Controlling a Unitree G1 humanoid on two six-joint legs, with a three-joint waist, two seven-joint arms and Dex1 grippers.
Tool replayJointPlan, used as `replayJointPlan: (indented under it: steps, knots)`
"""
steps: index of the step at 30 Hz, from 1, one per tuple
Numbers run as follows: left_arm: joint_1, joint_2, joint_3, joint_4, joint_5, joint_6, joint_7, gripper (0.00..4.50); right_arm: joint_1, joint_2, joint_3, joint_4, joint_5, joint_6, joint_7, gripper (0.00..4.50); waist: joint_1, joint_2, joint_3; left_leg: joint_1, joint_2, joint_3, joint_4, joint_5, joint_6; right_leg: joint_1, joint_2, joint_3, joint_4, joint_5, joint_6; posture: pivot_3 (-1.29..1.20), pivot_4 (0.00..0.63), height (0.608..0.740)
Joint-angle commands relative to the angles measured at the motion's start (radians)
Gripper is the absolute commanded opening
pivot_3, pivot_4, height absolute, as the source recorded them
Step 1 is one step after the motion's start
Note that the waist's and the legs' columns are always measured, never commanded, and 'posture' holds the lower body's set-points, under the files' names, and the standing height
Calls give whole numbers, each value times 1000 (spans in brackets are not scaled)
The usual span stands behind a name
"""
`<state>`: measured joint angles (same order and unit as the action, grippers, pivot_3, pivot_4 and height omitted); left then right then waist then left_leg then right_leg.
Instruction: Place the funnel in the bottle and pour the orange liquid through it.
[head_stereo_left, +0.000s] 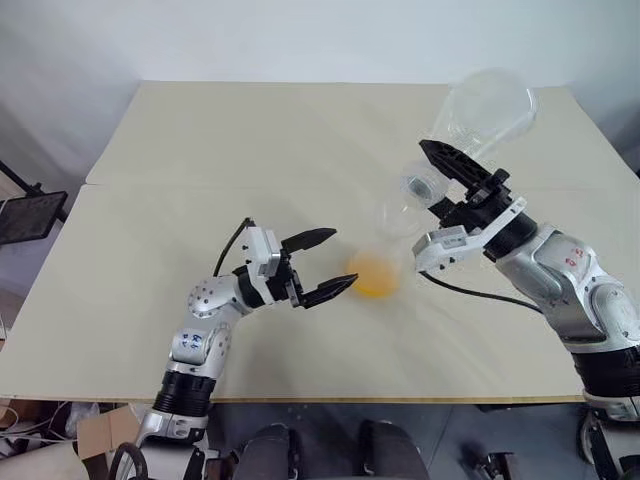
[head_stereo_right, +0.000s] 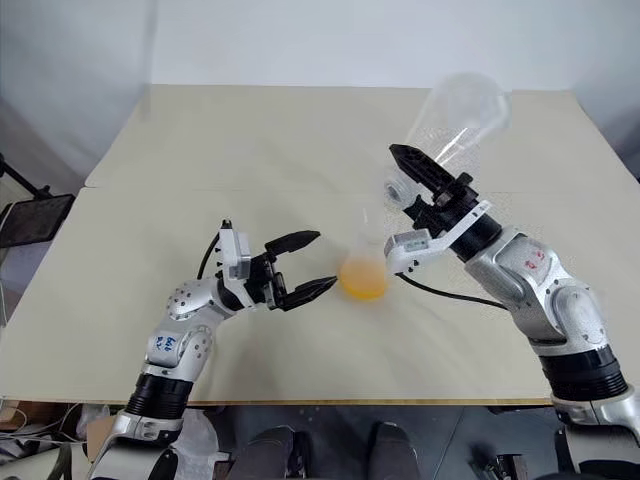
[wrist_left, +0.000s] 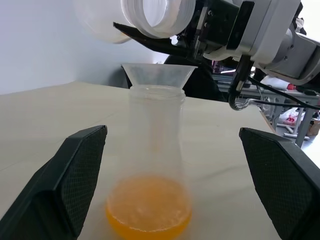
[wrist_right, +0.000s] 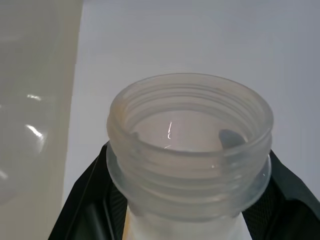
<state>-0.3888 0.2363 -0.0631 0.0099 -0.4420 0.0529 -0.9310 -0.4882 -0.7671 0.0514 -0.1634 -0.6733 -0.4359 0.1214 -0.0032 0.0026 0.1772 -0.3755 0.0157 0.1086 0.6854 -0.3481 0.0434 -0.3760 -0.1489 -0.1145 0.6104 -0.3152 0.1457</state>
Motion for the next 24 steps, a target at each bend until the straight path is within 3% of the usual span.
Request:
replayJointPlan:
  steps: [1, 7, 16, 24]
  knots:
    - [-18, -1, -8, -16, 2, -15, -9, 4500, 10, 49, -101, -87, 247, 135, 109, 2459, 1, 0, 0, 0, 0, 0, 0, 0, 0, 0, 0, 0, 0, 0, 0, 0, 150, 740]
    - [-30, 0, -7, 0, 4, -19, -17, 4500, 80, 166, -244, -247, 804, 521, 307, 2459, 5, 0, 0, 0, 0, -3, 0, 0, 1, 2, 0, -3, 1, 0, 0, 0, 150, 740]
    - [-28, 0, -10, 6, 3, -20, -26, 4500, 206, 176, -479, -269, 1183, 819, 361, 2459, 5, 0, 0, -1, -1, -3, 0, 0, 1, 1, -1, -3, 0, 0, 0, 0, 150, 740]
    - [-41, 2, -5, 18, 5, -26, -31, 4500, 284, 135, -630, -38, 1126, 742, 339, 2459, 16, 0, 0, -1, -2, -3, 0, 0, 1, 1, -1, -2, 0, 0, 0, 0, 150, 740]
